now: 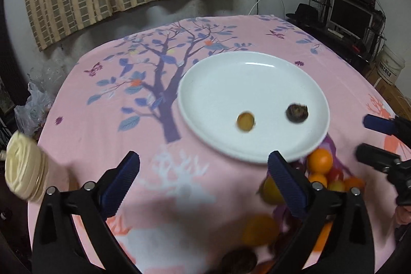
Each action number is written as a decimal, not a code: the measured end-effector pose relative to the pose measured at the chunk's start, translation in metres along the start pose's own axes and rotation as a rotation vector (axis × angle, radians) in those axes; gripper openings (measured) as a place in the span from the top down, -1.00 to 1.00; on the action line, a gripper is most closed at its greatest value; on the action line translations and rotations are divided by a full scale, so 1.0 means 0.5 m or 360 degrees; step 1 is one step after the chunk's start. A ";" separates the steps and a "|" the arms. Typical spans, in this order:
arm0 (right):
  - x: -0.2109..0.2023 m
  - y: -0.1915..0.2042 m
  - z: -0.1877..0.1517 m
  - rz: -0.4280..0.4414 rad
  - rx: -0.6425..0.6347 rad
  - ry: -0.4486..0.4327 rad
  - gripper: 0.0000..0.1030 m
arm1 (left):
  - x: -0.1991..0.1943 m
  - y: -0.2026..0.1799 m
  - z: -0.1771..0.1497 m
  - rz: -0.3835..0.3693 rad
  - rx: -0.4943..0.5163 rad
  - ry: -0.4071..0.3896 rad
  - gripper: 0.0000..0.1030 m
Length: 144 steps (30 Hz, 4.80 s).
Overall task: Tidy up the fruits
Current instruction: 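Grasp another dark mangosteen with the right gripper while the left gripper grasps an orange, then place the orange and mangosteen on the white plate with both grippers, then grasp a dark cherry with the left gripper while the right gripper grasps a mandarin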
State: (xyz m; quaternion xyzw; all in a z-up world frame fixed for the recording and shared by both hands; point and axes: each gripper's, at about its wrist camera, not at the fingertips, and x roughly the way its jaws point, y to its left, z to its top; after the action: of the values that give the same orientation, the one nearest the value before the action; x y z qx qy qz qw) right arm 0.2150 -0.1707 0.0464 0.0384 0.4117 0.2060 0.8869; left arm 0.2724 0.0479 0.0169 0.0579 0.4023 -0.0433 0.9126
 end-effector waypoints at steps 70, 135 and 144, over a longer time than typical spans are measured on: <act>-0.036 -0.010 -0.029 0.0115 0.0090 -0.0085 0.15 | -0.096 -0.067 -0.083 -0.0531 0.0095 -0.0054 0.16; 0.048 0.074 -0.156 0.0133 0.0359 0.0233 0.20 | -0.096 0.103 -0.165 -0.0100 -0.0135 -0.0058 -0.85; 0.041 0.061 -0.159 0.0209 0.0409 0.0212 0.19 | -0.078 0.055 -0.228 -0.0335 0.0131 0.0061 -0.19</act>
State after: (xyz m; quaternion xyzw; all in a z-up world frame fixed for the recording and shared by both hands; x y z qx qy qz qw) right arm 0.1573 -0.1426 -0.0134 0.1647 0.4893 0.2113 0.8300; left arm 0.1665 0.0923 -0.0288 0.0535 0.4214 -0.1544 0.8920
